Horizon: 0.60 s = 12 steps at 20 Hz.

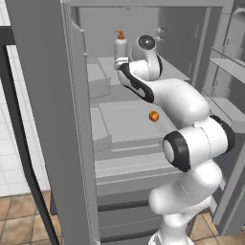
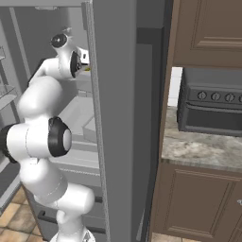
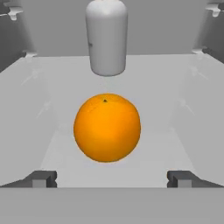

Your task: Pick the orange and peach from the fridge and place them on the plate next to the blender to make a fruit smoothie.

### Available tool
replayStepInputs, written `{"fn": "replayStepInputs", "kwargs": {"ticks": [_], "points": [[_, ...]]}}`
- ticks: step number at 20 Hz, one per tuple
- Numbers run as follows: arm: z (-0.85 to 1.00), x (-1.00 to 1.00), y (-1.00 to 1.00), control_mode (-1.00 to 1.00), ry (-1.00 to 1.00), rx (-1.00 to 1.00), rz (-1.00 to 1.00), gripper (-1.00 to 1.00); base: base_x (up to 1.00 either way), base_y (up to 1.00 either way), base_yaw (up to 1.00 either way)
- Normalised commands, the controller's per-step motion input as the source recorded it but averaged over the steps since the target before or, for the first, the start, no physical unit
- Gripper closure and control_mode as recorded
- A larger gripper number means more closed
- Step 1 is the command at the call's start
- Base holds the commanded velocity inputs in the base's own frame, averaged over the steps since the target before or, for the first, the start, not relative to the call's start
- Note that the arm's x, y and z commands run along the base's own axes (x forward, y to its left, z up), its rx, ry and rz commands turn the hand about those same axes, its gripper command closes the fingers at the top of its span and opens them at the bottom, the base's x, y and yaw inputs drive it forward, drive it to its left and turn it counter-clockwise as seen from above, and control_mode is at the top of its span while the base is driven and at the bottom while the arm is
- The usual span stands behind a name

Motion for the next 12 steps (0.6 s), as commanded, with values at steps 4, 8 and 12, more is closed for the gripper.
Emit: {"fn": "replayStepInputs", "kwargs": {"ticks": [4, 8, 12], "points": [[-0.01, 0.46, 0.0, -1.0, 0.01, 0.0, -0.05, -1.0, 0.0, 0.0, 0.0], [-0.1, 0.46, 0.0, -1.0, 0.01, 0.0, -0.03, -1.0, 0.0, 0.0, 0.0], [-0.11, 0.39, 0.01, -1.0, 0.03, 0.0, -0.02, -1.0, 0.0, 0.0, 0.0]]}}
